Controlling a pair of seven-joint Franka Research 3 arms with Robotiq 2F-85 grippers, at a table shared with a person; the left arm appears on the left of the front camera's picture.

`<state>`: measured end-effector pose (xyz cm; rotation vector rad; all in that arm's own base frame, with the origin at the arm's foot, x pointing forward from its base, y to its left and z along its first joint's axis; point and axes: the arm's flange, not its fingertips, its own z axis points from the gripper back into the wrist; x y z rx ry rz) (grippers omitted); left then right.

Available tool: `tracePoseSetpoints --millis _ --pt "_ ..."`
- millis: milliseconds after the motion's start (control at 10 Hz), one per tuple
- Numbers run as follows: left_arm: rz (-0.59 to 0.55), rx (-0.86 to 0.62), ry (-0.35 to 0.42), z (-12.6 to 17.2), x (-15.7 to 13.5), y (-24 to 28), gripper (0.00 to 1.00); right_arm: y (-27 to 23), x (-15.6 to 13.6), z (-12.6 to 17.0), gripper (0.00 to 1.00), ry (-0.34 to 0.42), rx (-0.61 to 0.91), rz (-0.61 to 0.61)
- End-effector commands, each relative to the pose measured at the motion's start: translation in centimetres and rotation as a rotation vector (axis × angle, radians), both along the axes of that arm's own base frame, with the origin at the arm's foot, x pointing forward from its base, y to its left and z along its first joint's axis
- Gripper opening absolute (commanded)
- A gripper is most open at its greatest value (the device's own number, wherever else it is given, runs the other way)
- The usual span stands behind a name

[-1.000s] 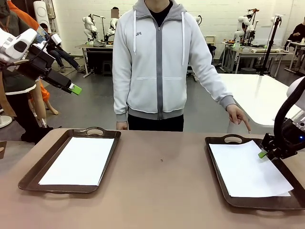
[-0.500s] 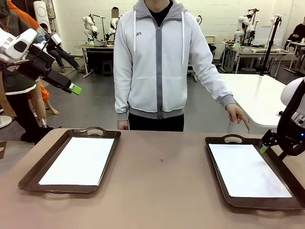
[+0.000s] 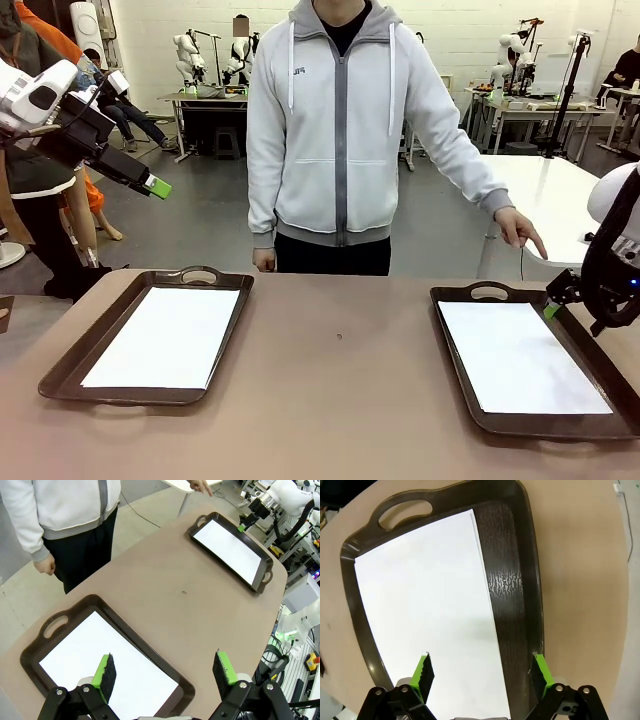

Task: Sort the A4 documents.
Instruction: Place the A4 Paper in the designated Handle tray.

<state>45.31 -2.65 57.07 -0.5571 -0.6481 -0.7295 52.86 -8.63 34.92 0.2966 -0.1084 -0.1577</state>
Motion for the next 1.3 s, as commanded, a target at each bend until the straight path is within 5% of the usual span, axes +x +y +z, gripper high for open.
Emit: tracePoseSetpoints --millis 0,1200 --pt "-0.015 0.013 -0.007 -0.04 -0.06 0.08 1.0 -0.08 -0.01 -0.02 1.0 0.0 0.0 -0.002" --pt "-0.015 0.013 -0.007 -0.04 -0.06 0.08 1.0 -0.08 -0.01 -0.02 1.0 0.0 0.0 -0.002"
